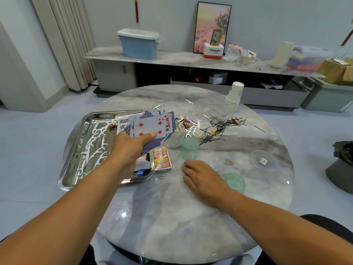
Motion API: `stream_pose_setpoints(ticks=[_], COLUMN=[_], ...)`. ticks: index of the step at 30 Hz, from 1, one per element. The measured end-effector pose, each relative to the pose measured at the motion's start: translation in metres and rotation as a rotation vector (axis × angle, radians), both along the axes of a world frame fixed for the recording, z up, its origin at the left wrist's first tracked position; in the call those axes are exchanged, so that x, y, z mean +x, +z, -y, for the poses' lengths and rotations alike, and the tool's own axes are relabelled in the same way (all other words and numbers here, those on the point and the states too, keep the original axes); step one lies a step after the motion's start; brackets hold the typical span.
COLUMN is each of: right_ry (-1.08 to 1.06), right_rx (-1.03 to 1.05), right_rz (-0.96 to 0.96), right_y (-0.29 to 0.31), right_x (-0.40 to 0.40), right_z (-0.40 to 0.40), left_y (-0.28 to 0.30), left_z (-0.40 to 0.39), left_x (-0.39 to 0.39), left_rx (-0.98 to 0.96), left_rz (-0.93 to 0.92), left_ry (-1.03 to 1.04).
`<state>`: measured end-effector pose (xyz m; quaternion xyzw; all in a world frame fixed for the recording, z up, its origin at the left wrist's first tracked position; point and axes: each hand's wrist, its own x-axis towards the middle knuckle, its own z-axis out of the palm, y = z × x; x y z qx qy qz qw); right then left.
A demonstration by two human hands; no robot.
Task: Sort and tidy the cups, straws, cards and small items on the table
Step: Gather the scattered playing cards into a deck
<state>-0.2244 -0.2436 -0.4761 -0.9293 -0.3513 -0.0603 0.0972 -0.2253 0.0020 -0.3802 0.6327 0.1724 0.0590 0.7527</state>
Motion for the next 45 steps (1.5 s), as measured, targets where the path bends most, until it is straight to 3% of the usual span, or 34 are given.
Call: stream_pose_setpoints(ticks=[2, 5, 9, 13, 17, 23, 27, 30, 34, 43, 45], right_ry=[-0.14, -0.254, -0.276, -0.316, -0.398, -0.549, -0.458, -0.294, -0.26, -0.39, -0.453], right_rx=[0.207, 0.35, 0.182, 0.071, 0.167, 0.33, 0.332, 0.14, 0.004, 0.01, 0.18], right_rz=[0.004, -0.18, -0.338, -0.293, -0.203, -0.278, -0.597, -0.741, -0.669, -0.425, -0.4], right_y=[0.004, 0.011, 0.01, 0.004, 0.009, 0.03, 0.052, 0.055, 0.044, 0.042, 0.043], right_x=[0.0, 0.004, 0.018, 0.028, 0.032, 0.025, 0.008, -0.016, -0.029, 0.006, 0.006], right_z=[-0.017, -0.055, -0.09, -0.099, -0.097, -0.084, -0.049, -0.02, -0.004, 0.03, 0.029], left_y=[0.001, 0.002, 0.001, -0.002, -0.002, -0.001, -0.002, -0.003, -0.002, -0.023, -0.03], left_z=[-0.001, 0.0, 0.0, -0.003, -0.004, -0.002, -0.001, 0.004, 0.014, 0.029, 0.029], left_x=[0.001, 0.002, 0.0, -0.002, -0.004, -0.003, -0.005, -0.01, -0.011, -0.022, -0.024], left_rx=[-0.027, -0.074, -0.081, -0.083, -0.093, -0.12, -0.152, -0.165, -0.188, -0.109, -0.034], left_rz=[-0.004, 0.0, 0.006, -0.002, -0.005, -0.002, -0.012, -0.02, -0.01, -0.086, -0.099], left_ry=[0.023, 0.061, 0.067, 0.081, 0.091, 0.106, 0.046, 0.02, 0.001, -0.212, -0.276])
